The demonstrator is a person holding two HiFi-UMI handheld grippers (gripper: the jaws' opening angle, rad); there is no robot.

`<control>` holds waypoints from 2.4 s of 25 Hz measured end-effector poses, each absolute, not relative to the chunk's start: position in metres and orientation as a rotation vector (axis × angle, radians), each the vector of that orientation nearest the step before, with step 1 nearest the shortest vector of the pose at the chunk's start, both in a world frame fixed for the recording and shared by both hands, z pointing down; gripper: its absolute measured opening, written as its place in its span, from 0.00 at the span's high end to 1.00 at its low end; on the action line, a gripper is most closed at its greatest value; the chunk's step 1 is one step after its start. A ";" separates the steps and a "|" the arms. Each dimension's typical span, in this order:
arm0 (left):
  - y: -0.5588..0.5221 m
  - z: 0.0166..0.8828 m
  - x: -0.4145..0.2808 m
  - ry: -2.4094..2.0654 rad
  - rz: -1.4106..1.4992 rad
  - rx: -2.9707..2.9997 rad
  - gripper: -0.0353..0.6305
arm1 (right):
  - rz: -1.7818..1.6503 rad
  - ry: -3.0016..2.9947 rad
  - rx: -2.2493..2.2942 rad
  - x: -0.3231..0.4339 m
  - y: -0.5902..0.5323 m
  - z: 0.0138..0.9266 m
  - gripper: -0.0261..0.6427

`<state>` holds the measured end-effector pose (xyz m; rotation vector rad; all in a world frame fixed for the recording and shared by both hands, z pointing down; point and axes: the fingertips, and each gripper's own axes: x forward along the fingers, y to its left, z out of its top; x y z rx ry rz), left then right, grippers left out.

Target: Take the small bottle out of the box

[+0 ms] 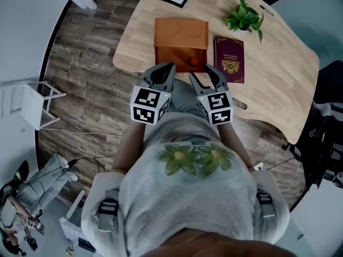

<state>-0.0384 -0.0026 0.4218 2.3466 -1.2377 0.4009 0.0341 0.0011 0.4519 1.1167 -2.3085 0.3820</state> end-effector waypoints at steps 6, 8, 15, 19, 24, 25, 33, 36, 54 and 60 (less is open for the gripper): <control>-0.009 0.438 -0.033 -1.196 0.440 2.332 0.94 | 0.401 -2.300 1.097 0.032 -0.007 0.466 0.67; -0.015 0.442 -0.033 -1.187 0.461 2.325 0.94 | 0.416 -2.292 1.092 0.033 -0.012 0.472 0.67; -0.036 0.452 -0.027 -1.124 0.517 2.331 0.94 | 0.466 -2.262 1.057 0.033 -0.027 0.490 0.67; -0.045 0.459 -0.021 -1.090 0.531 2.329 0.94 | 0.485 -2.241 1.032 0.034 -0.032 0.506 0.66; -0.050 0.469 -0.018 -1.057 0.563 2.318 0.94 | 0.521 -2.212 1.009 0.035 -0.035 0.518 0.66; -0.052 0.471 -0.019 -1.055 0.565 2.314 0.94 | 0.522 -2.208 1.006 0.036 -0.036 0.520 0.66; -0.065 0.477 -0.018 -1.053 0.574 2.297 0.94 | 0.543 -2.195 0.978 0.038 -0.042 0.535 0.64; -0.067 0.479 -0.017 -1.046 0.581 2.292 0.94 | 0.557 -2.194 0.969 0.038 -0.043 0.539 0.64; -0.080 0.491 -0.026 -1.049 0.589 2.253 0.94 | 0.589 -2.136 0.933 0.039 -0.049 0.566 0.62; -0.084 0.496 -0.028 -1.040 0.602 2.245 0.94 | 0.601 -2.113 0.913 0.039 -0.050 0.577 0.62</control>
